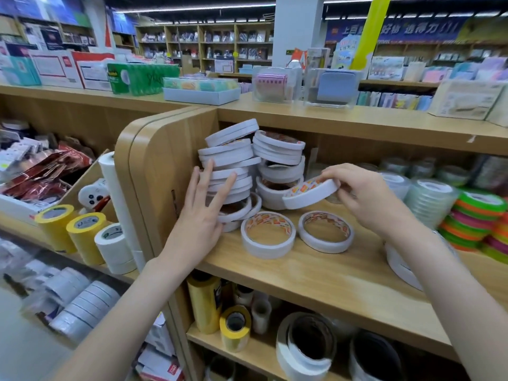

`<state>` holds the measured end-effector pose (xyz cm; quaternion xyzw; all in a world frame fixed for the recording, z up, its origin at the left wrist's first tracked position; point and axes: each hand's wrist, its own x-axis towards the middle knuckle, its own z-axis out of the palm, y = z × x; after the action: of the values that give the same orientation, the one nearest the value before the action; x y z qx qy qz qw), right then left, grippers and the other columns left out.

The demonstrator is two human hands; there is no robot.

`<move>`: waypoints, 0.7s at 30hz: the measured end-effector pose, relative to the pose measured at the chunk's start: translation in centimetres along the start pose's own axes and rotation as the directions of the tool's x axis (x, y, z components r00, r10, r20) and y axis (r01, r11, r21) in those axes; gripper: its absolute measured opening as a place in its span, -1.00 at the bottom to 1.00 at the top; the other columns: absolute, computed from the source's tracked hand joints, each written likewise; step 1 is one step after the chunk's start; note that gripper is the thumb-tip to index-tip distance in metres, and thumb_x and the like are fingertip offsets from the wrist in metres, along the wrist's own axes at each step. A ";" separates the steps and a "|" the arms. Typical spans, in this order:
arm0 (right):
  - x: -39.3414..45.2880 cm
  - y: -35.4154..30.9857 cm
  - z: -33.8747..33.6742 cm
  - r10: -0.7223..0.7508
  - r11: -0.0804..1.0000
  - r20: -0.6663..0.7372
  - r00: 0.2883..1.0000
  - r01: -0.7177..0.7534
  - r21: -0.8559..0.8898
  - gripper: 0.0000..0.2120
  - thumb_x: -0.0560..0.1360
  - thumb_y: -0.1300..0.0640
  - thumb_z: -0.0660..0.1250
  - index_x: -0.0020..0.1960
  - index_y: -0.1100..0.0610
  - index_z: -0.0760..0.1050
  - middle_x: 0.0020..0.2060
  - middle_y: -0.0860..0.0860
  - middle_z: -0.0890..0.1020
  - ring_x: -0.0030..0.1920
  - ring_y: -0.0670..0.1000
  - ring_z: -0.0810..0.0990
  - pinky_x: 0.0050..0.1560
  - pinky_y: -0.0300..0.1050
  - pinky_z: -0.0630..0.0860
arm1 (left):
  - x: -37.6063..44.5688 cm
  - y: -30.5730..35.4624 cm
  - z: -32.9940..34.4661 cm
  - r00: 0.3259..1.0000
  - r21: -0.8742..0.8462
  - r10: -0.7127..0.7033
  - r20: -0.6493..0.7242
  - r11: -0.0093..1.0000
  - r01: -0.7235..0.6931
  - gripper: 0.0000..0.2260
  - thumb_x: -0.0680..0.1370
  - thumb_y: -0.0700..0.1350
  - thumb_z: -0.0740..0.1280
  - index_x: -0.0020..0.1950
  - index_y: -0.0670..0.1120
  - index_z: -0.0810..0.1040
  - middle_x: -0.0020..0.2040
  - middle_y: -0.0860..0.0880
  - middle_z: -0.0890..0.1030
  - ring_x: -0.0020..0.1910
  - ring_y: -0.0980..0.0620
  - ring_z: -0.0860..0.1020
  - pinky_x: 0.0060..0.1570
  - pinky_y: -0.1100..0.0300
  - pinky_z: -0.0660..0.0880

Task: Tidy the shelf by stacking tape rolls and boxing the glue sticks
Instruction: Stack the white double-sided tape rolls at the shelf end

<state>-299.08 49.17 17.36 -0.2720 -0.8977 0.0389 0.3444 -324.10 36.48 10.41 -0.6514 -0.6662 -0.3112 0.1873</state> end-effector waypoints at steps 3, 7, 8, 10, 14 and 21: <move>-1.1 1.0 -0.2 0.052 0.995 -0.022 0.998 -0.054 -0.086 -0.75 0.48 0.38 0.24 0.08 0.21 0.59 0.07 0.06 0.60 0.04 0.10 0.55 0.05 -0.12 0.42 | -0.3 0.0 0.0 0.999 -0.052 -0.013 0.035 0.999 0.015 -0.16 0.43 -0.32 0.38 0.49 0.18 -0.02 0.51 0.09 -0.23 0.47 0.01 -0.26 0.36 0.02 -0.12; -2.1 1.6 -0.4 0.104 0.982 0.028 0.994 -0.098 -0.163 -0.76 0.44 0.37 0.28 0.05 0.19 0.59 0.06 0.08 0.59 0.02 0.18 0.57 0.00 0.10 0.50 | -0.8 0.4 -0.1 0.999 -0.086 -0.032 -0.017 0.996 0.030 -0.29 0.43 -0.21 0.35 0.50 0.06 0.11 0.53 -0.04 -0.13 0.50 -0.07 -0.19 0.42 -0.13 -0.05; -2.5 1.7 -0.4 0.114 0.978 0.101 0.988 -0.094 -0.184 -0.77 0.44 0.33 0.30 0.07 0.18 0.58 0.07 0.08 0.57 0.04 0.18 0.56 0.01 0.12 0.50 | -1.0 0.8 0.0 0.997 -0.104 -0.047 -0.061 0.994 0.041 -0.34 0.43 -0.21 0.33 0.48 0.01 0.16 0.53 -0.09 -0.06 0.50 -0.09 -0.14 0.41 -0.13 -0.02; -3.4 1.7 -0.5 0.144 0.975 0.287 0.947 -0.086 -0.207 -0.75 0.45 0.21 0.34 0.13 0.14 0.55 0.11 0.06 0.53 0.09 0.11 0.54 0.09 0.06 0.46 | -1.5 1.3 0.4 0.986 -0.148 -0.090 -0.137 0.987 0.069 -0.39 0.42 -0.28 0.35 0.42 -0.06 0.24 0.50 -0.14 0.03 0.50 -0.14 -0.05 0.40 -0.08 0.01; -4.3 1.0 -1.4 0.136 0.982 0.399 0.907 -0.069 -0.177 -0.84 0.47 0.04 0.35 0.01 0.07 0.59 -0.03 -0.01 0.57 -0.04 -0.01 0.56 0.01 -0.11 0.45 | -1.6 1.3 0.9 0.987 -0.188 -0.114 -0.116 0.978 0.091 -0.31 0.42 -0.31 0.38 0.44 0.03 0.15 0.51 -0.08 -0.04 0.50 -0.13 -0.06 0.41 -0.04 0.01; -3.2 -1.9 -1.9 0.011 0.994 0.186 0.983 -0.030 0.101 -0.93 0.45 0.08 0.35 -0.09 0.06 0.57 -0.14 -0.04 0.54 -0.19 -0.12 0.54 -0.10 -0.22 0.46 | -0.5 1.6 0.4 0.986 -0.196 -0.158 -0.055 0.970 0.144 -0.34 0.48 -0.25 0.35 0.49 0.02 0.13 0.53 -0.08 -0.10 0.51 -0.07 -0.13 0.42 0.02 -0.03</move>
<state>-296.78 45.65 17.38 -0.2581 -0.9198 0.1141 0.2728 -322.43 36.27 10.09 -0.6025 -0.6738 -0.4099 0.1228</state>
